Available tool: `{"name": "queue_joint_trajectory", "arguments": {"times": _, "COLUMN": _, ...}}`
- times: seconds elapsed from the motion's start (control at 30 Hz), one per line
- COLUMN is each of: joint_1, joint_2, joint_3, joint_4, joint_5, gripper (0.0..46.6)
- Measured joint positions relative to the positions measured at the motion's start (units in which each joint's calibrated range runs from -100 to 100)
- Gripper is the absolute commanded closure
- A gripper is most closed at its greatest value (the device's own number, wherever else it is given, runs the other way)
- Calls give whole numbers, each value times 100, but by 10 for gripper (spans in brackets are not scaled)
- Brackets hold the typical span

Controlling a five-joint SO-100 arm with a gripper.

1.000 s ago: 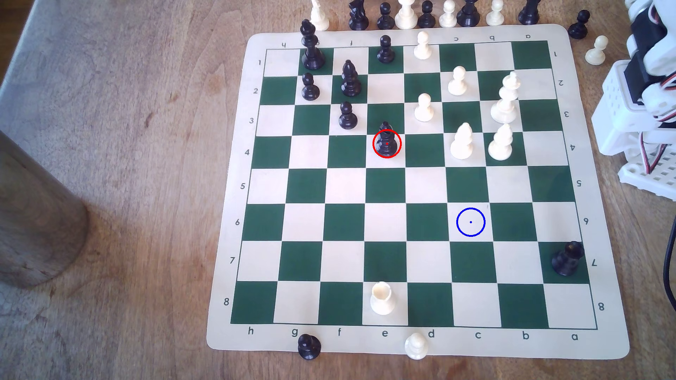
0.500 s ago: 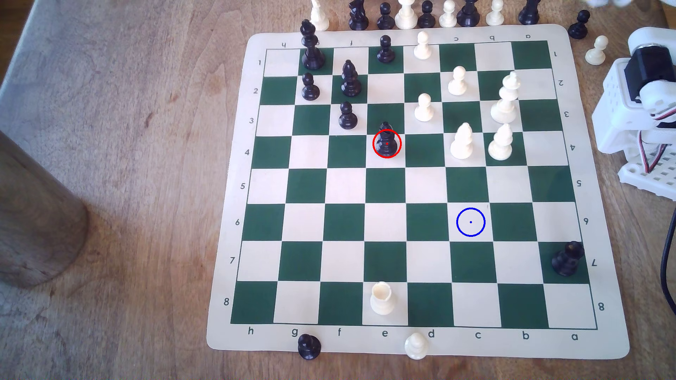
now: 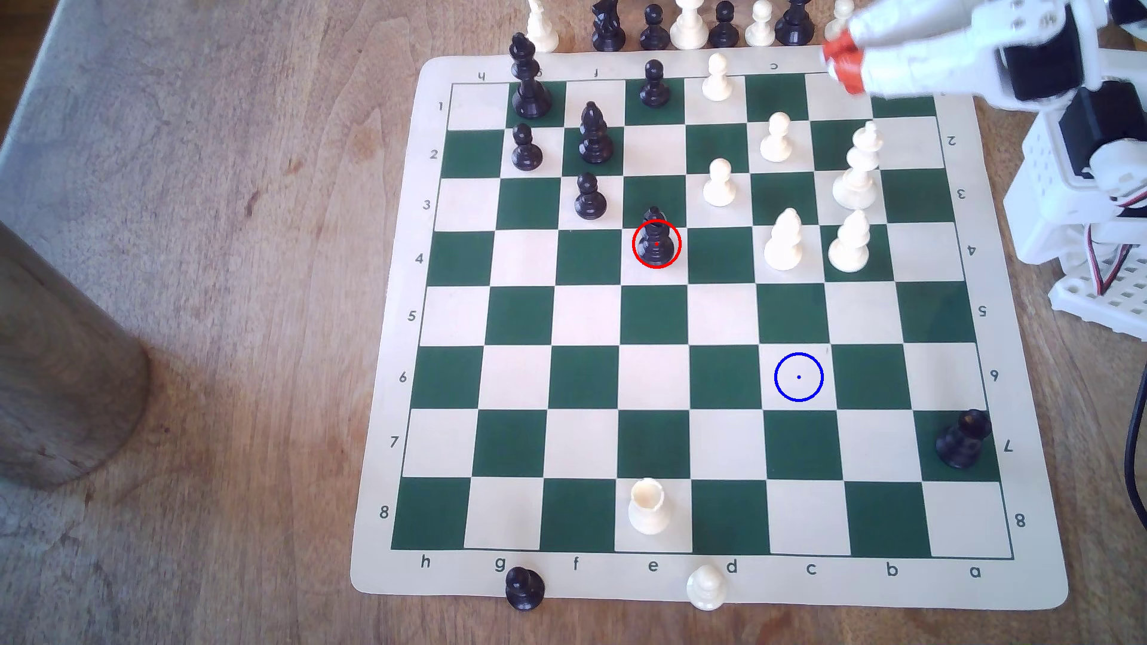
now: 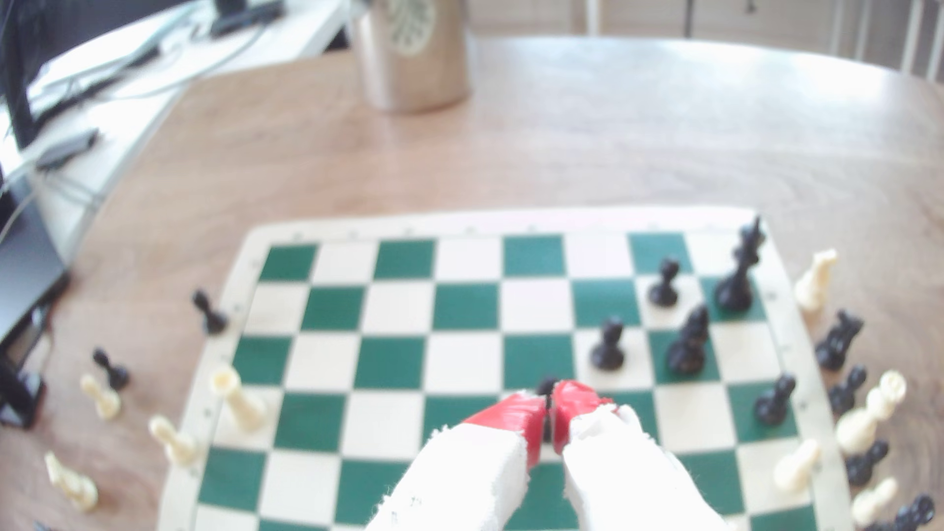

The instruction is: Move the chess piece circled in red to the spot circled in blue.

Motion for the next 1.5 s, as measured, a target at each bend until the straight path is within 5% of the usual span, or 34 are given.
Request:
{"name": "queue_joint_trajectory", "arguments": {"times": 0.23, "joint_1": 265, "joint_2": 1642, "joint_3": -443, "joint_4": -151, "joint_5": -313, "gripper": 402}}
{"name": "queue_joint_trajectory", "arguments": {"times": 0.53, "joint_1": 361, "joint_2": 5136, "joint_3": -2621, "joint_4": -247, "joint_5": -1084, "gripper": 363}}
{"name": "queue_joint_trajectory", "arguments": {"times": 0.7, "joint_1": 457, "joint_2": 6276, "joint_3": -3226, "joint_4": -438, "joint_5": -1309, "gripper": 318}}
{"name": "queue_joint_trajectory", "arguments": {"times": 1.0, "joint_1": 479, "joint_2": 7675, "joint_3": -3461, "joint_4": -900, "joint_5": -1421, "gripper": 348}}
{"name": "queue_joint_trajectory", "arguments": {"times": 1.5, "joint_1": 509, "joint_2": 8387, "joint_3": -3488, "joint_4": -1410, "joint_5": -1480, "gripper": 311}}
